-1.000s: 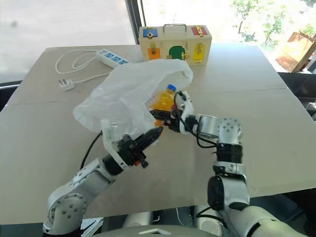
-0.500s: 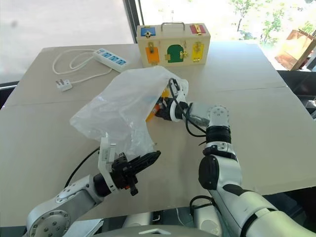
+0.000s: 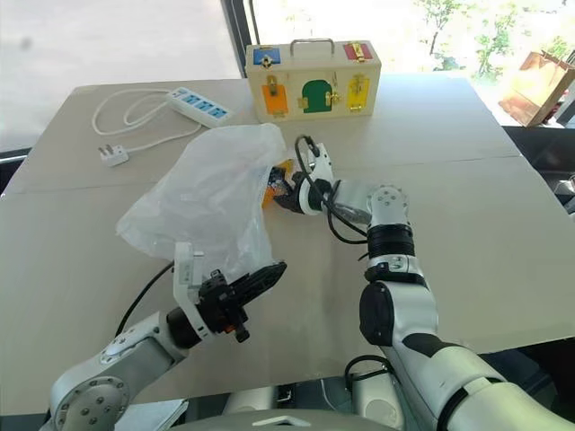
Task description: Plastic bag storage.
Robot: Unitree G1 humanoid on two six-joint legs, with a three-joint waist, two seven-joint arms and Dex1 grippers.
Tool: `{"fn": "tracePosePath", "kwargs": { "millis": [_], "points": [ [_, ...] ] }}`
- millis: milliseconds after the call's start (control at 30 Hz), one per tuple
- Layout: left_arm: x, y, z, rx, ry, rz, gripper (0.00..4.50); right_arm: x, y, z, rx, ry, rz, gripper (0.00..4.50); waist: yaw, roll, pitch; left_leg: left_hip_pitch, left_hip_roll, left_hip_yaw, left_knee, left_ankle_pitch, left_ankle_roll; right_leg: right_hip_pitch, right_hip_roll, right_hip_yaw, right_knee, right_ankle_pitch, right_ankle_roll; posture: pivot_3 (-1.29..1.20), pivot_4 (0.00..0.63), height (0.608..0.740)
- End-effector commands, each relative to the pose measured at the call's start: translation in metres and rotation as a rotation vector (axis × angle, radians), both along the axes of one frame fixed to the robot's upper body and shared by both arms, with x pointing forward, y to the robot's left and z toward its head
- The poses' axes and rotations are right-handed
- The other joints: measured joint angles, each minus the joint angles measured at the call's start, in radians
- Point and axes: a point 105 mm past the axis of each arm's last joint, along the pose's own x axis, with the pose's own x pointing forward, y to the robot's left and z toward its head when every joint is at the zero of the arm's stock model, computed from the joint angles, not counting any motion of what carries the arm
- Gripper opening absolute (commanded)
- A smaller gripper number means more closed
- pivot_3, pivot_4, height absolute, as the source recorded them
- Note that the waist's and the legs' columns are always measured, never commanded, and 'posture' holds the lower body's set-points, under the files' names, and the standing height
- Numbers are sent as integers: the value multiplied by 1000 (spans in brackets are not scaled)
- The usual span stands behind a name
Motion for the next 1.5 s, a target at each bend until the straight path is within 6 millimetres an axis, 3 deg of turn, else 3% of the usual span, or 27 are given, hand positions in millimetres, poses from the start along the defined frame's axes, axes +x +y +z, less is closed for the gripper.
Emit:
{"fn": "tracePosePath", "kwargs": {
  "millis": [33, 133, 200, 333, 533, 767, 967, 1167, 1400, 1500],
  "points": [
    [15, 32, 28, -187, -57, 191, 0, -13, 15, 8, -60, -192, 62, 4454, 0, 0, 0, 0, 0, 0, 0, 0, 0, 0, 0, 0, 0, 0, 0, 0, 150, 739],
    [23, 75, 38, -320, -57, 395, 0, -10, -1, 4, -121, -302, 37, 4454, 1, 0, 0, 0, 1, -1, 0, 0, 0, 0, 0, -1, 1, 0, 0, 0, 150, 739],
    [22, 97, 34, -330, -40, 475, 0, -8, -10, 6, -149, -378, 20, 4454, 3, 0, 0, 0, 1, -1, 0, 0, 0, 0, -1, -1, 1, 0, 0, 0, 150, 739],
    [21, 114, 24, -295, -2, 534, 0, -2, -19, 7, -251, -556, -3, 4454, 2, 0, 0, -1, -1, 0, 1, 0, 0, 0, -2, -1, -1, 0, 0, 0, 150, 739],
    [38, 140, 41, -399, -28, 669, 0, 8, -22, 6, -380, -756, -17, 4454, 3, 0, 0, 1, -1, -1, 1, 1, -1, 0, 1, -1, 1, 0, 0, 0, 150, 739],
    [47, 170, 48, -487, -17, 806, 0, 30, -46, -21, -774, -1087, 4, 4454, 5, -1, 0, 0, -2, -1, 1, 1, -2, 0, 0, -1, -1, 0, 0, 0, 150, 739],
    [48, 174, 43, -474, 20, 828, 0, 38, -67, -24, -797, -1066, -42, 4454, 4, -1, 0, 0, -1, 0, 1, 1, -2, 0, 0, -1, 0, 0, 0, 0, 150, 739],
    [47, 175, 40, -455, 27, 837, 0, 37, -93, -57, -898, -907, -18, 4454, 11, -2, 0, 0, -2, -1, 1, 2, -3, 2, -1, -2, -1, 0, 0, 0, 150, 739],
    [43, 173, 36, -424, 35, 826, 0, 26, -113, -80, -915, -763, 1, 4454, 15, -2, 0, 2, -1, -1, 1, 1, -3, 3, -1, -2, 0, 0, -1, 0, 150, 739],
    [41, 174, 34, -425, 39, 832, 0, 22, -113, -83, -900, -732, 16, 3127, 23, -2, -1, 3, -1, -1, 1, 1, -3, 4, -1, -2, -1, -1, -1, 0, 150, 739]
  ]
}}
